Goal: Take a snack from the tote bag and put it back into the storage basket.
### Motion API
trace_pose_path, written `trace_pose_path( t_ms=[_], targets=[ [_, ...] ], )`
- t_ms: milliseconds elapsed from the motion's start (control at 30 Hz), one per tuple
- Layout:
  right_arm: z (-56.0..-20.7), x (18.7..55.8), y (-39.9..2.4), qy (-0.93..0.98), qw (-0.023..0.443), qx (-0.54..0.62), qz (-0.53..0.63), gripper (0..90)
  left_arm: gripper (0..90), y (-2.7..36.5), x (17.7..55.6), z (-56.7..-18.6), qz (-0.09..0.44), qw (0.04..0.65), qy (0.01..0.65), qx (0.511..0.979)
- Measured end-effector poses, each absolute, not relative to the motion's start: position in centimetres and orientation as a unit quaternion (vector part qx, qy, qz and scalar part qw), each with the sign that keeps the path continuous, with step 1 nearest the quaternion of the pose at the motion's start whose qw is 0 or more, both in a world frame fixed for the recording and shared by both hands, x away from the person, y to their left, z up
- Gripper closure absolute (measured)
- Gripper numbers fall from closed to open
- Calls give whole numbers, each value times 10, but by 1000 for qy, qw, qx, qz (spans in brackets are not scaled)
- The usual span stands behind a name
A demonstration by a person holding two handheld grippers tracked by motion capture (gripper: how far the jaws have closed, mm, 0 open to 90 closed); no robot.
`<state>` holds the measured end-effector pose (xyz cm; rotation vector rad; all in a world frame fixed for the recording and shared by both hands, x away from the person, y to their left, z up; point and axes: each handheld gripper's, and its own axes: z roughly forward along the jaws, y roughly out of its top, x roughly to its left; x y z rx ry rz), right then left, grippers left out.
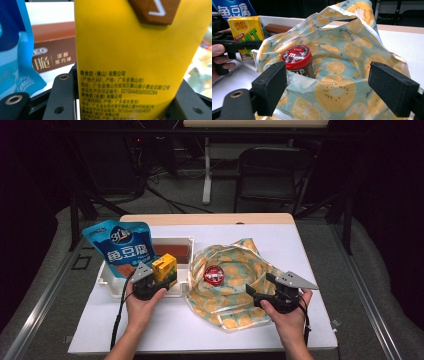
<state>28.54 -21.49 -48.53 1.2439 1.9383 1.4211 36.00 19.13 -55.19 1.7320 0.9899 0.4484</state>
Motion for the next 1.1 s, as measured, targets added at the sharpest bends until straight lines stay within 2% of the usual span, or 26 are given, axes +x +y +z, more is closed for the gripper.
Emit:
trace_pose_path(
  t_ms=[300,1100],
  targets=[
    [-489,286,-213,704,219,448,506,151,510,185,368,-564,182,504,425,730],
    [-492,287,-212,704,229,446,502,150,510,183,373,-565,186,483,444,731]
  ],
)
